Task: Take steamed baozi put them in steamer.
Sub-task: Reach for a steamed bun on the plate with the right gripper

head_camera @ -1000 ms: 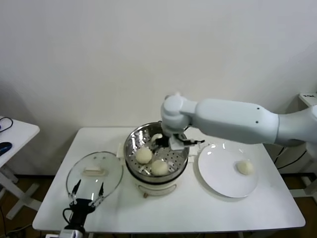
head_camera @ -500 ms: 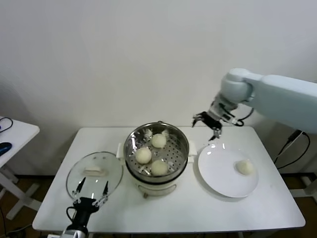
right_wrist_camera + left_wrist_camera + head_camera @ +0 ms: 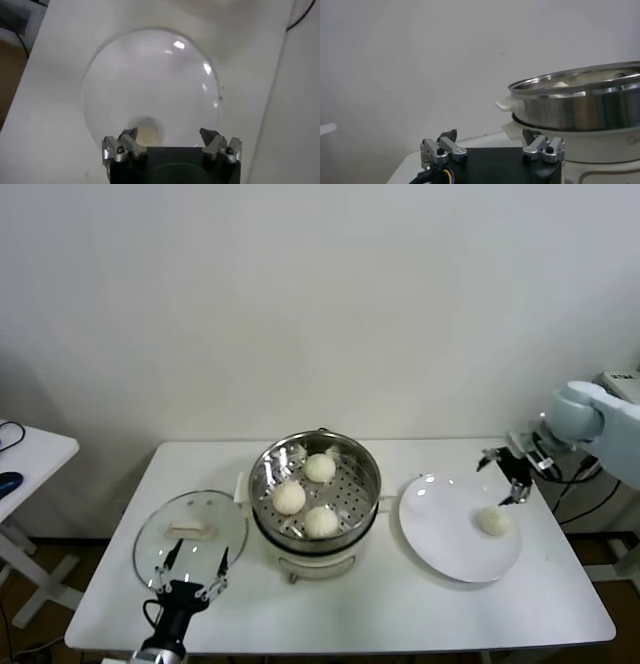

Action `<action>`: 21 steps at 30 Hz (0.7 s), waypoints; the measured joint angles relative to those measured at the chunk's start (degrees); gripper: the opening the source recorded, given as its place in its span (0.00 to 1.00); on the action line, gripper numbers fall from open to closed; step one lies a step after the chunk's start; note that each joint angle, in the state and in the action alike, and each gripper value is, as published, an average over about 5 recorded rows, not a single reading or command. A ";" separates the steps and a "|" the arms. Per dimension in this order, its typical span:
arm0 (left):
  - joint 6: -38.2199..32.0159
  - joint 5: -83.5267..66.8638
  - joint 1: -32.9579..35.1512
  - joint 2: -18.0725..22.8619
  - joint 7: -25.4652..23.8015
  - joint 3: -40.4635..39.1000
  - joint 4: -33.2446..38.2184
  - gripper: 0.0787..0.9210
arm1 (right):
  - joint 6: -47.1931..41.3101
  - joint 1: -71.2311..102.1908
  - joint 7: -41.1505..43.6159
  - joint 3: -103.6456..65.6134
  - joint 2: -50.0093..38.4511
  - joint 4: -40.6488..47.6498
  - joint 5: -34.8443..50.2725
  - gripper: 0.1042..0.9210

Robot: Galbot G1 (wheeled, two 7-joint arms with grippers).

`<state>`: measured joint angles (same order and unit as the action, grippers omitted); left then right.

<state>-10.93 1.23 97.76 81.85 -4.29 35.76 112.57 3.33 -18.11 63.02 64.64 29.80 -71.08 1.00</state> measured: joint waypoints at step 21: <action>-0.50 0.12 0.22 0.79 0.04 1.07 -1.07 0.88 | 0.98 14.68 -0.25 -12.21 6.29 14.77 -7.03 0.88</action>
<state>-11.43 1.35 97.98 82.64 -4.25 36.83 111.51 4.31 -3.43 62.77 52.44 36.09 -56.31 -6.04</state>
